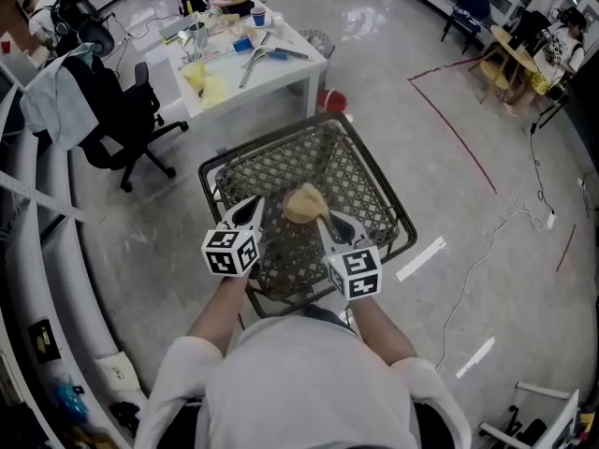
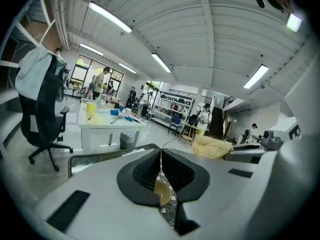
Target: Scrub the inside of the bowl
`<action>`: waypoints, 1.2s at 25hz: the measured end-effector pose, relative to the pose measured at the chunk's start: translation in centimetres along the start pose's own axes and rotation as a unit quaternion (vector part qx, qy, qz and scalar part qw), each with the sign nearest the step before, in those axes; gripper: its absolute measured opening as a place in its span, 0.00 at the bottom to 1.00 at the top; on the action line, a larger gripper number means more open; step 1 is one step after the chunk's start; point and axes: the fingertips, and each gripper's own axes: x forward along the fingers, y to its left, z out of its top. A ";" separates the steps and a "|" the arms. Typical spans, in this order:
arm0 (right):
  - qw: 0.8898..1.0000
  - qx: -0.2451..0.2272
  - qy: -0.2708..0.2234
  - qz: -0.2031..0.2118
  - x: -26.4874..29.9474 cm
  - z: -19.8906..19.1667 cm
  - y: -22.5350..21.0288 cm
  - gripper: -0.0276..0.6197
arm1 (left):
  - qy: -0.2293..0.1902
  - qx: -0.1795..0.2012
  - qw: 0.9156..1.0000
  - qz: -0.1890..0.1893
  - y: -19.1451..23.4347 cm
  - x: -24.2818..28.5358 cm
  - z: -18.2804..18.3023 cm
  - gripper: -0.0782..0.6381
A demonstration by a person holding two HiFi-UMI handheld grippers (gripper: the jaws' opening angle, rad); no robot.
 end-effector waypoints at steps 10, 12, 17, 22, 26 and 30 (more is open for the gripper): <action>1.000 0.004 0.002 -0.008 -1.5 -0.8 2.4 0.15 | -0.016 0.025 0.999 -0.029 -1.7 -5.3 0.8 0.16; 1.000 0.006 0.002 -0.009 -1.6 -1.0 2.9 0.15 | -0.016 0.031 0.999 -0.031 -1.8 -6.1 0.7 0.16; 1.000 0.010 0.004 -0.013 -2.1 -1.6 3.9 0.15 | -0.013 0.047 0.998 -0.038 -2.4 -7.8 0.1 0.16; 1.000 0.014 0.006 -0.023 -2.7 -2.2 4.2 0.15 | -0.013 0.033 0.998 -0.046 -3.0 -8.9 -0.2 0.16; 0.999 0.020 0.008 -0.034 -3.1 -2.7 4.0 0.15 | -0.015 0.032 0.998 -0.051 -3.1 -9.6 -0.2 0.16; 0.999 0.021 0.011 -0.040 -3.2 -2.9 3.9 0.15 | -0.015 0.032 0.998 -0.049 -3.0 -9.7 -0.4 0.16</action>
